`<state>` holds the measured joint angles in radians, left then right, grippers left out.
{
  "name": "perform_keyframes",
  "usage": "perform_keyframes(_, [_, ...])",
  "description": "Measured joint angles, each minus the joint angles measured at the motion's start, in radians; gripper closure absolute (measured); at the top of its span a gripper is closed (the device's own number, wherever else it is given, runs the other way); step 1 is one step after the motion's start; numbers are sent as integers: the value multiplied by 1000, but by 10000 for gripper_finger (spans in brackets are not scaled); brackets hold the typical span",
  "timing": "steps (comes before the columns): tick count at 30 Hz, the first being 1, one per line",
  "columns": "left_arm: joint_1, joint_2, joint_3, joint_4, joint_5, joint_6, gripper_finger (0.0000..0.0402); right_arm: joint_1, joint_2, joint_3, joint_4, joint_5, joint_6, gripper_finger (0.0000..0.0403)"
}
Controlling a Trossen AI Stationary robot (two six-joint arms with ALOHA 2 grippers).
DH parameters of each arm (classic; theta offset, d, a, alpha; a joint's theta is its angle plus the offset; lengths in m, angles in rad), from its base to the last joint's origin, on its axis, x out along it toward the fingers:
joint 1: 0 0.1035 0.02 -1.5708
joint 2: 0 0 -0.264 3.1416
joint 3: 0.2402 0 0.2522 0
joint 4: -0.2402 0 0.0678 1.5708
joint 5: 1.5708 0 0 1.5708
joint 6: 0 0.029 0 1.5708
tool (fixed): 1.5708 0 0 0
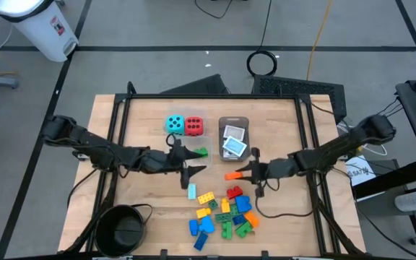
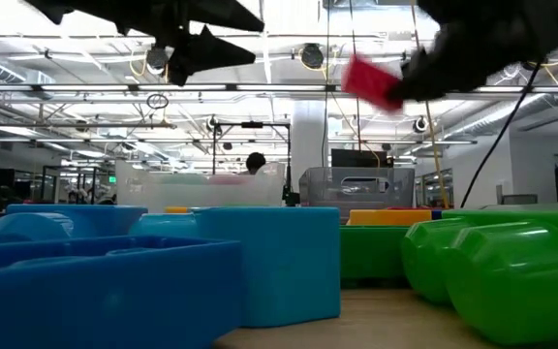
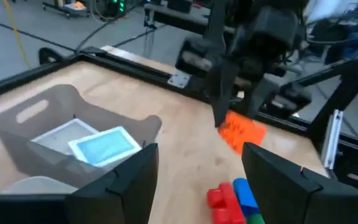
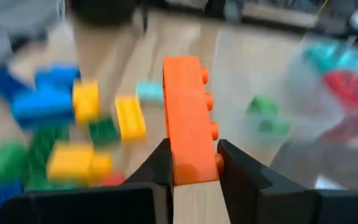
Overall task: Pick & Place Toys
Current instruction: Put the orange game piece into the bottom transparent bin
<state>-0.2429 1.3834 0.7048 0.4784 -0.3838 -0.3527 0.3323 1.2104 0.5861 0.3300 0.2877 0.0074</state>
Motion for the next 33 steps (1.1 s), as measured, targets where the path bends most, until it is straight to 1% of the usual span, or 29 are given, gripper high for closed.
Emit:
perform_keyframes(2, [11, 26, -1, 55, 53, 24, 165, -5, -8, 0, 38, -3, 4, 336])
perform_keyframes(4, [11, 68, 0, 161, 98, 102, 164, -4, 2, 0, 56, -4, 6, 336])
perform_keyframes(7, [-12, 143, 1, 293, 116, 224, 164, 4, 30, 0, 54, -4, 6, 336])
perform_keyframes(9, [-21, 187, 18, 318, 119, 281, 160, 10, 51, 0, 54, -5, 4, 336])
perform_keyframes(12, [-26, 241, 68, 281, 119, 297, 143, 10, 65, -1, 62, -5, -3, 336])
perform_keyframes(18, [-13, 328, 178, 137, 118, 304, 103, 8, 65, -1, 90, -3, -13, 336])
perform_keyframes(23, [8, 380, 235, 122, 117, 316, 87, 8, 64, -1, 91, -3, -20, 336])
perform_keyframes(28, [19, 384, 238, 120, 116, 299, 88, 8, 64, -2, 121, -1, -20, 336])
perform_keyframes(30, [23, 384, 237, 120, 117, 298, 97, 8, 64, -2, 121, 0, -21, 336])
perform_keyframes(33, [26, 384, 237, 122, 136, 298, 122, 7, 64, -2, 123, 3, -22, 330])
